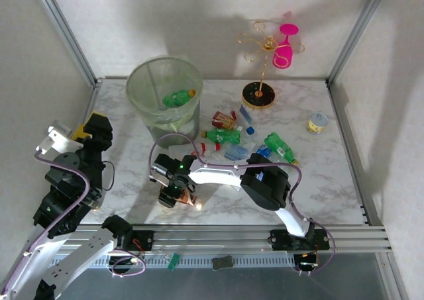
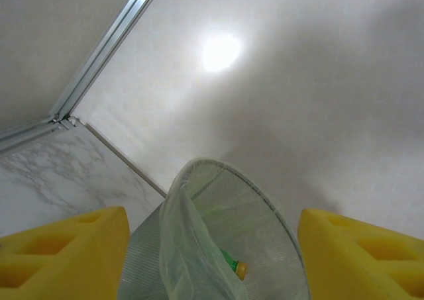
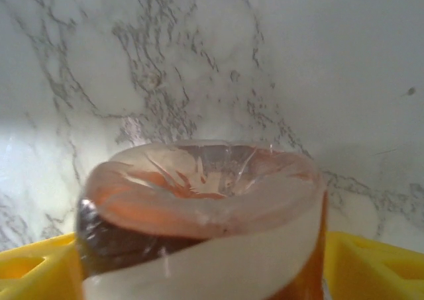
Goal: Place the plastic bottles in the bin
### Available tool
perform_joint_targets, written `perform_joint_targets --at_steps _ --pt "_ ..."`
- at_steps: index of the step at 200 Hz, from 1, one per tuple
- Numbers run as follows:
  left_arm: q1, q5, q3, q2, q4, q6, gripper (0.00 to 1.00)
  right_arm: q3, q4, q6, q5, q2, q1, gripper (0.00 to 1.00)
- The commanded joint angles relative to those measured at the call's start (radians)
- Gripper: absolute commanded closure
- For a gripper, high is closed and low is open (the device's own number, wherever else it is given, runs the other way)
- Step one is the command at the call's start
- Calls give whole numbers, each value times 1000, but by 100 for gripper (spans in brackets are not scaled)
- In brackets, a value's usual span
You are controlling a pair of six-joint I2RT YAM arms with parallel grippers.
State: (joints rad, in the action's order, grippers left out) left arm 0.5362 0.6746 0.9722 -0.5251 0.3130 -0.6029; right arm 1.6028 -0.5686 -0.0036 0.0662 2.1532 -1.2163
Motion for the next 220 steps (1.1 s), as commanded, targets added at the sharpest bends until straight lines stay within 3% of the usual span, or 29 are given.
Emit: perform_joint_targets --at_steps 1,66,110,148,191,220 --pt "6 9 -12 5 12 7 32 21 -7 0 -37 -13 -9 20" --pt "5 -29 -3 -16 3 29 31 -62 78 15 -31 -195 -9 35" --pt "5 -144 34 -71 -30 100 31 -102 130 50 -30 -399 5 38" --pt "7 -237 67 -108 -35 132 31 -158 201 106 97 -565 77 40" --pt "6 -251 103 -115 -10 157 31 -118 76 47 22 -425 30 40" --pt "7 -189 120 -100 6 154 31 -90 31 34 -69 -293 -1 32"
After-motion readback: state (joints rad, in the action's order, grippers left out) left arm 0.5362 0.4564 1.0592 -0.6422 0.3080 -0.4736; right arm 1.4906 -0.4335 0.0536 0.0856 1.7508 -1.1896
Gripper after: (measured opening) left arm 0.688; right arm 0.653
